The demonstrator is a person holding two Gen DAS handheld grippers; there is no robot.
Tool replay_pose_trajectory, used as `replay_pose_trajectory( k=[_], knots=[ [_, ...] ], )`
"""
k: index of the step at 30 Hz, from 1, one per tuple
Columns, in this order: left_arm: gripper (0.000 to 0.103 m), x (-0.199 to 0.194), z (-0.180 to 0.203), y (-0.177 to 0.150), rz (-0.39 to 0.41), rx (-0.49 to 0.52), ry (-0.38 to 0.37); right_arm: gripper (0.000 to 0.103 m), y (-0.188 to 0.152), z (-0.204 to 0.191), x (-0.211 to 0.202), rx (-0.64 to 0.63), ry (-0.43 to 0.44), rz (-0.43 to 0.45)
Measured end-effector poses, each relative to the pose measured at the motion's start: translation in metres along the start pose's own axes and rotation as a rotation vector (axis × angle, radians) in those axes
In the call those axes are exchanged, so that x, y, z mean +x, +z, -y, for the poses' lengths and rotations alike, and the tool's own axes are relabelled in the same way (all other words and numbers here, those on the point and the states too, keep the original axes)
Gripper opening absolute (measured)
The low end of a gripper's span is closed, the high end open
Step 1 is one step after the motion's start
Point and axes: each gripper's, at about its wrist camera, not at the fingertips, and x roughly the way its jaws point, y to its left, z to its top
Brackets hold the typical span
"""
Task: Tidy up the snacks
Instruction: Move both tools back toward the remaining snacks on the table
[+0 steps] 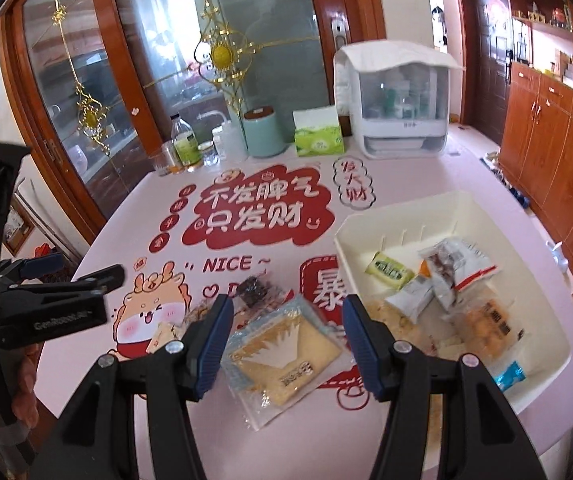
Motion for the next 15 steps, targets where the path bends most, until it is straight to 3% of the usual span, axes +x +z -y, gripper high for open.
replay_pose_trajectory(
  k=[7,15],
  knots=[
    [0.093,0.05,-0.019,-0.033,-0.103,0.12,-0.046,0.057,-0.029,-0.004,0.045,0.049,-0.039,-0.133],
    [0.093,0.1,0.0,-0.052,-0.084,0.491,-0.126,0.057,-0.062,0.004,0.09,0.254,-0.018,-0.275]
  ],
)
